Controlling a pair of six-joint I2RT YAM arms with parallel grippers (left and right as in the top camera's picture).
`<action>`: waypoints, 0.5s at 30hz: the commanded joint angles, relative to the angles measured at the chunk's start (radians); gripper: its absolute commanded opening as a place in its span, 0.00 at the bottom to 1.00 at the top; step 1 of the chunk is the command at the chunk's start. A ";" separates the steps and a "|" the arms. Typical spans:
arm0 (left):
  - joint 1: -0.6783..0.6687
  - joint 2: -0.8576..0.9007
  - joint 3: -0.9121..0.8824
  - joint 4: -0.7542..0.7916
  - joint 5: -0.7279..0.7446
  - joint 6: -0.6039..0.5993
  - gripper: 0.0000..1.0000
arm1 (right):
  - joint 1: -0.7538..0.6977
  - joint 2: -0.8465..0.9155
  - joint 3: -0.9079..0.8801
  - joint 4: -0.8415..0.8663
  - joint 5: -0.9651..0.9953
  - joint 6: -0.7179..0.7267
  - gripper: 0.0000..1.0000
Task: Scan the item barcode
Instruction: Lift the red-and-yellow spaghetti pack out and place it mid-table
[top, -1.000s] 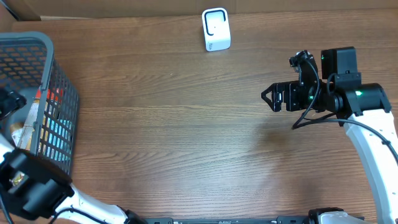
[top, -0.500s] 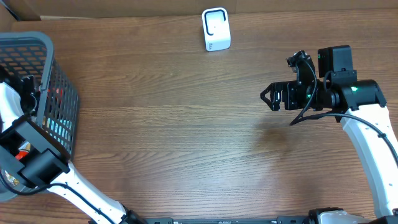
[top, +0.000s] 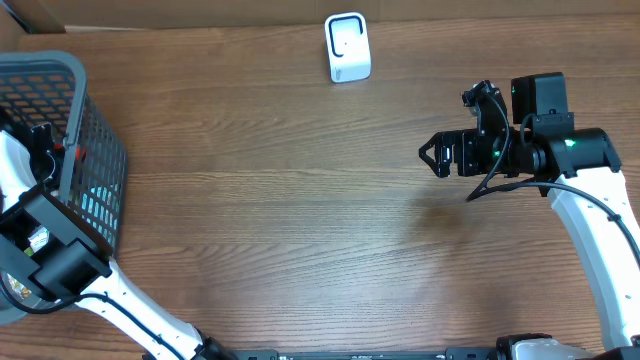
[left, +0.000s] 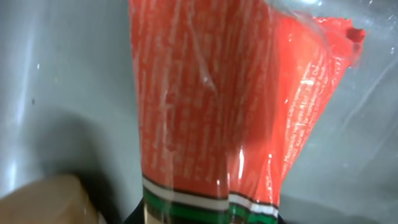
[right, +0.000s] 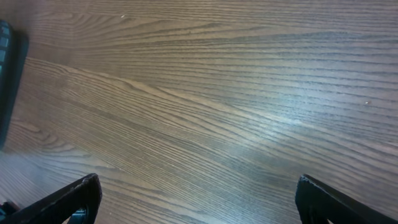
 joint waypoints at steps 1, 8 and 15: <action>0.001 -0.070 0.112 -0.051 -0.006 -0.130 0.04 | 0.005 0.000 0.023 0.011 0.003 0.000 1.00; -0.010 -0.228 0.279 -0.161 0.003 -0.262 0.04 | 0.005 0.000 0.023 0.011 0.003 0.000 1.00; -0.106 -0.465 0.330 -0.196 0.053 -0.286 0.04 | 0.005 0.000 0.023 0.014 0.003 0.000 1.00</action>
